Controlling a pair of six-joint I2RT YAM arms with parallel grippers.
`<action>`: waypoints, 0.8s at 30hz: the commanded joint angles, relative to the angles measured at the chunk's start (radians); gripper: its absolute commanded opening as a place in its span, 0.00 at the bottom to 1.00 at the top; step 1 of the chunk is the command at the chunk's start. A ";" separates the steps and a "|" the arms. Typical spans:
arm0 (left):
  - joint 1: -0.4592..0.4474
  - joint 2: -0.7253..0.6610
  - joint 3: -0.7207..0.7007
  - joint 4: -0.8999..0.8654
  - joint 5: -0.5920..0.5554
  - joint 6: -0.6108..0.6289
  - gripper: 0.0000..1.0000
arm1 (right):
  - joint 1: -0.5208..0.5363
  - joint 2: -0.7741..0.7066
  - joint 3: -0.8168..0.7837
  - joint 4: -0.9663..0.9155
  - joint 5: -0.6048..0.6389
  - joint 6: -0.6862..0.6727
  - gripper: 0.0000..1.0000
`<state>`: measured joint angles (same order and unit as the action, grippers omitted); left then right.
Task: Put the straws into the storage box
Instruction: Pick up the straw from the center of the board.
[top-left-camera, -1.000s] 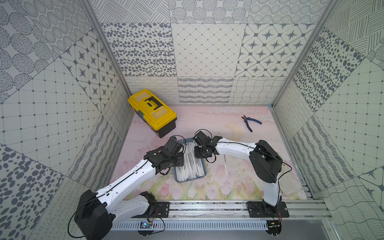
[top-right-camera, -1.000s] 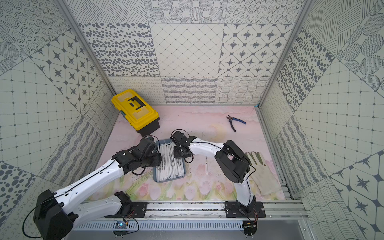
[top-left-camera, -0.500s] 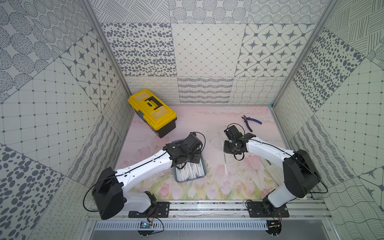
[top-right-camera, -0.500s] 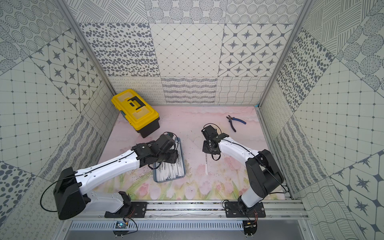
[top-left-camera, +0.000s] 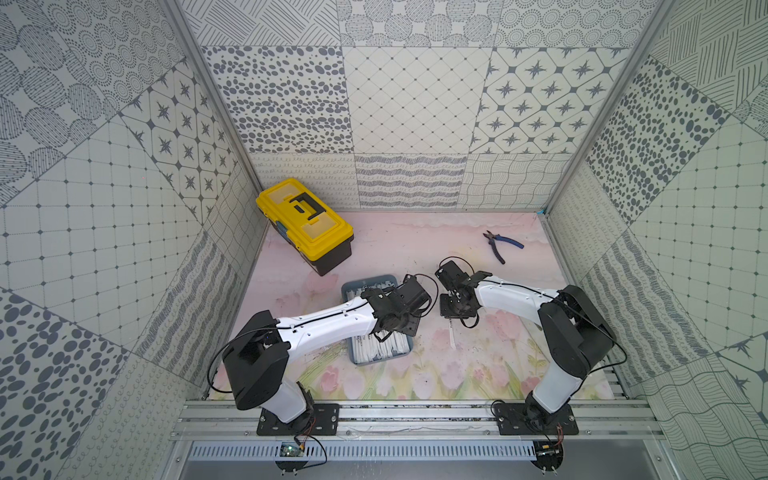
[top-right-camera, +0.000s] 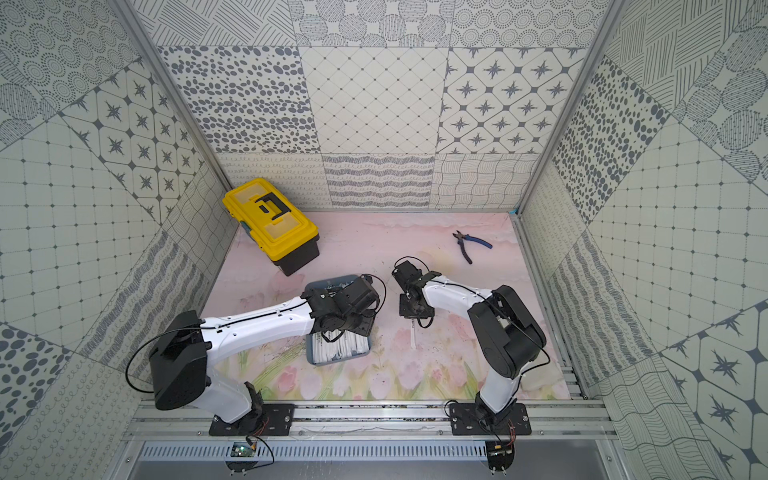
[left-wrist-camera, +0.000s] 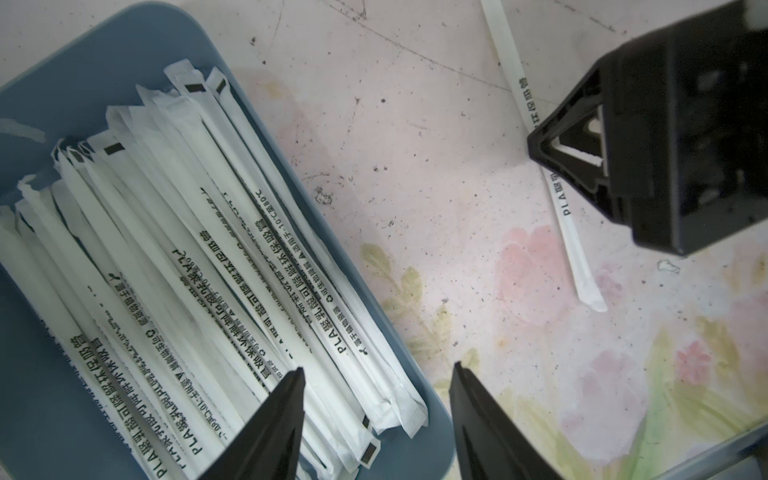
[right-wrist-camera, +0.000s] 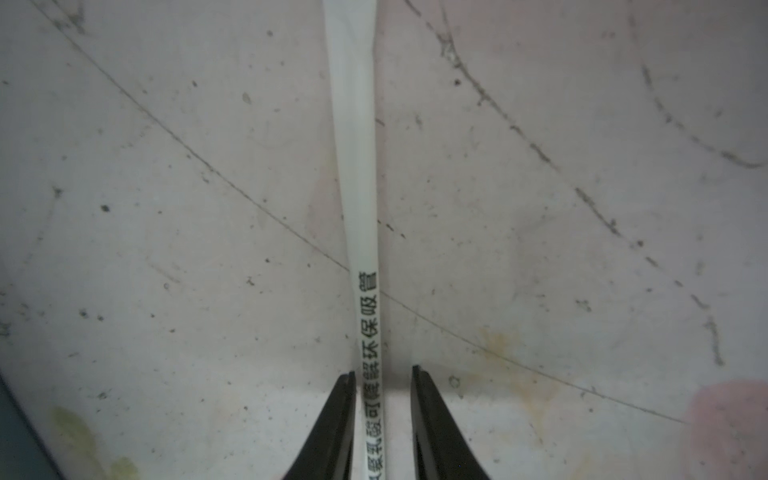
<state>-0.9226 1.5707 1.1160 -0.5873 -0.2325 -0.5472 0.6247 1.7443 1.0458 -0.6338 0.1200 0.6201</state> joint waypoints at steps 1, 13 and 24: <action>-0.004 0.004 0.008 0.021 -0.026 0.010 0.60 | 0.003 0.033 0.027 0.016 0.038 -0.011 0.24; 0.036 -0.069 -0.016 -0.042 -0.105 0.055 0.62 | 0.036 -0.025 0.090 -0.029 0.074 -0.006 0.11; 0.365 -0.448 -0.163 -0.273 -0.193 0.084 0.62 | 0.366 0.109 0.503 -0.155 0.126 0.071 0.10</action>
<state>-0.6743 1.2400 0.9897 -0.6937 -0.3473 -0.4950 0.9234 1.7844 1.4696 -0.7654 0.2379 0.6460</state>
